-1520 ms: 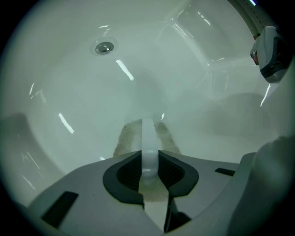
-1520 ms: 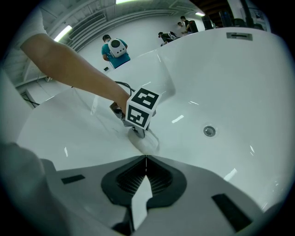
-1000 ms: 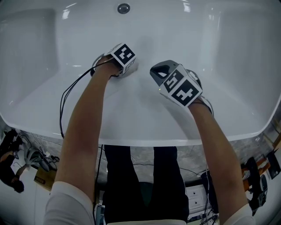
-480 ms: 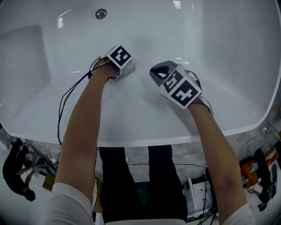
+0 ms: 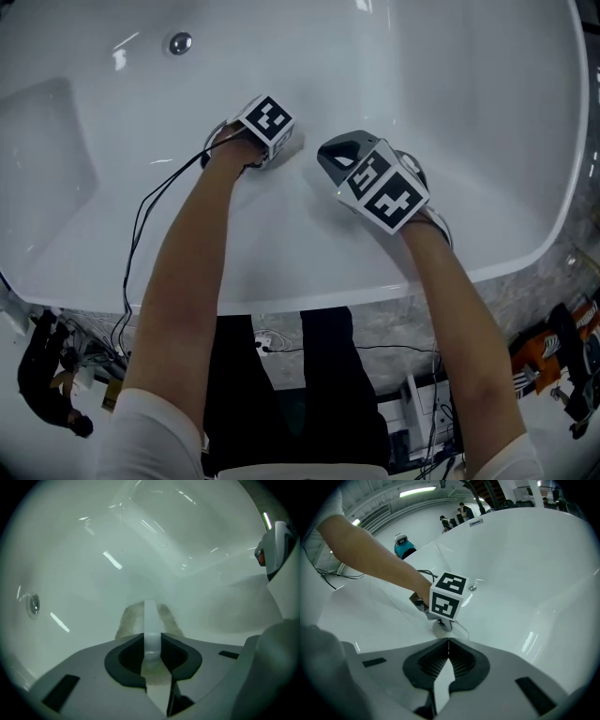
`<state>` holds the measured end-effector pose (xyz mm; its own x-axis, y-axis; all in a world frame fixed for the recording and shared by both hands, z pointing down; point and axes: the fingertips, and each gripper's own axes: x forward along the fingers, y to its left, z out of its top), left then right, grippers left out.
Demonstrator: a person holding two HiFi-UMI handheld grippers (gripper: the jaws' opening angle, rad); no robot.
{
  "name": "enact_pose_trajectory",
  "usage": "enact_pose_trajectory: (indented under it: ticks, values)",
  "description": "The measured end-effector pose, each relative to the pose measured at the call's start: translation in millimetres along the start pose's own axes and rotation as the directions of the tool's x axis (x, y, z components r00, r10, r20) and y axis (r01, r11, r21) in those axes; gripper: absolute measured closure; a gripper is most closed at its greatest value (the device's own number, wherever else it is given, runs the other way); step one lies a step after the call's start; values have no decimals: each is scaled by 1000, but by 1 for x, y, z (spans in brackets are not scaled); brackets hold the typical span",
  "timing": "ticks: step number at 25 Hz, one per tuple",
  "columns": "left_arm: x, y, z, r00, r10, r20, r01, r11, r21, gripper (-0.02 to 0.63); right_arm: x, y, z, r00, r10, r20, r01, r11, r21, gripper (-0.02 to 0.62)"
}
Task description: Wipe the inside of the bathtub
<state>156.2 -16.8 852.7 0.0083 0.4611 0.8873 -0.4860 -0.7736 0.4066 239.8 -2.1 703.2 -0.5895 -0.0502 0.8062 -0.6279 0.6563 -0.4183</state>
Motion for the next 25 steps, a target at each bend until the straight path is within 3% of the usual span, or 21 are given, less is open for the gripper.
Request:
enact_pose_trajectory:
  ticks: [17, 25]
  values:
    - [18, -94, 120, 1000, -1, -6, 2, 992, 129, 515, -106, -59, -77, 994, -109, -21, 108, 993, -46, 575]
    - [20, -145, 172, 998, -21, 58, 11, 984, 176, 515, -144, -75, -86, 983, -179, 33, 179, 984, -9, 575]
